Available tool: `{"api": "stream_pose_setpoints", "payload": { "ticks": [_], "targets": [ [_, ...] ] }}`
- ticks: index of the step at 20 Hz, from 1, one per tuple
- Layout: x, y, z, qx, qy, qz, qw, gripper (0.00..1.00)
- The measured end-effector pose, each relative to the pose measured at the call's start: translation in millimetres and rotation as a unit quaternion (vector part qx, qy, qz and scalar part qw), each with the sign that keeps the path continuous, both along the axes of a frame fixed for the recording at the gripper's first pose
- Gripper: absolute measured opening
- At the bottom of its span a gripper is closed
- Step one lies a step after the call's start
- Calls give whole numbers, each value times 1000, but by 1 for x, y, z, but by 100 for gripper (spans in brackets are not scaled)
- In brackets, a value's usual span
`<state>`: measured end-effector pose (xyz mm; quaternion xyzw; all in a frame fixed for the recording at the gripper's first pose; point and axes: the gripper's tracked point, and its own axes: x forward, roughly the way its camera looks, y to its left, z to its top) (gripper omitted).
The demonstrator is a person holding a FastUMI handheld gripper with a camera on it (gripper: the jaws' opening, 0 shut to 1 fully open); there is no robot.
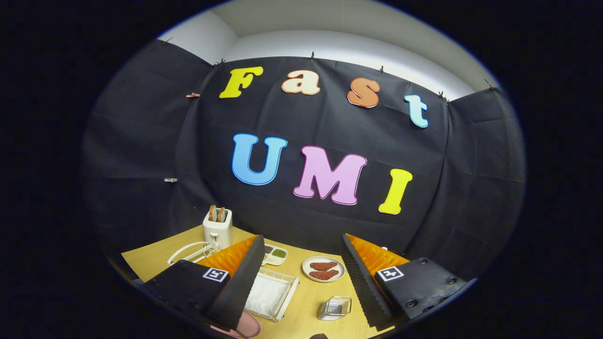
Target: Take the plate from the dish rack, then take the spoon from the basket and place it into the plate.
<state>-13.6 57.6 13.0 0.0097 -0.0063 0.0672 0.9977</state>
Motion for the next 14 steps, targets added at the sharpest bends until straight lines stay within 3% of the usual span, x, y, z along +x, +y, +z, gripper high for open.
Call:
{"api": "stream_pose_setpoints", "payload": {
  "ticks": [8, 14],
  "targets": [
    [2, -25, -8, 10, 17, -39, 999, 98],
    [0, -31, -11, 5, 20, -40, 999, 98]
  ]
}}
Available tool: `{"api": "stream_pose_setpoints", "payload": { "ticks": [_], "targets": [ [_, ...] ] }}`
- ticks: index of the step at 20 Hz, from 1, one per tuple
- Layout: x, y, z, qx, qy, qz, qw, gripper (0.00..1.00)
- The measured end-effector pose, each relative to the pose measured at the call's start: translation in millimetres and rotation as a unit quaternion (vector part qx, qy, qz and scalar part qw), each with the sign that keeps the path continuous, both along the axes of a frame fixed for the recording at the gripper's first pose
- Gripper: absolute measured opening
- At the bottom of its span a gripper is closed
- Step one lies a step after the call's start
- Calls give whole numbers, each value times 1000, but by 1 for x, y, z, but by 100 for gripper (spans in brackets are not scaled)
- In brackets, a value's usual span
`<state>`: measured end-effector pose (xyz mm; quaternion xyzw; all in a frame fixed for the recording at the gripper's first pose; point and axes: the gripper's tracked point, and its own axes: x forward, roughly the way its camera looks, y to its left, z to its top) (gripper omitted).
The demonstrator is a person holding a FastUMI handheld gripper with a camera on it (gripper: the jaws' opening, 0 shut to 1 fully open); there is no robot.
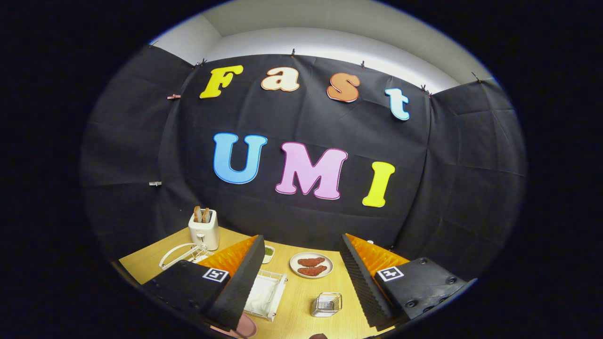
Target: Take the plate from the dish rack, then take the spoon from the basket and place it into the plate.
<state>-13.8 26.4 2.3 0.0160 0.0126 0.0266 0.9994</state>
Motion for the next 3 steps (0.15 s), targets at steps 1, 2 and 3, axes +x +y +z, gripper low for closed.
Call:
{"api": "stream_pose_setpoints", "payload": {
  "ticks": [1, 2, 3],
  "targets": [
    [1, -6, 0, -3, -3, -8, 1000, 98],
    [1, -11, 0, -3, -4, -13, 1000, 98],
    [-1, -12, 1, 4, -3, -14, 1000, 98]
  ]
}}
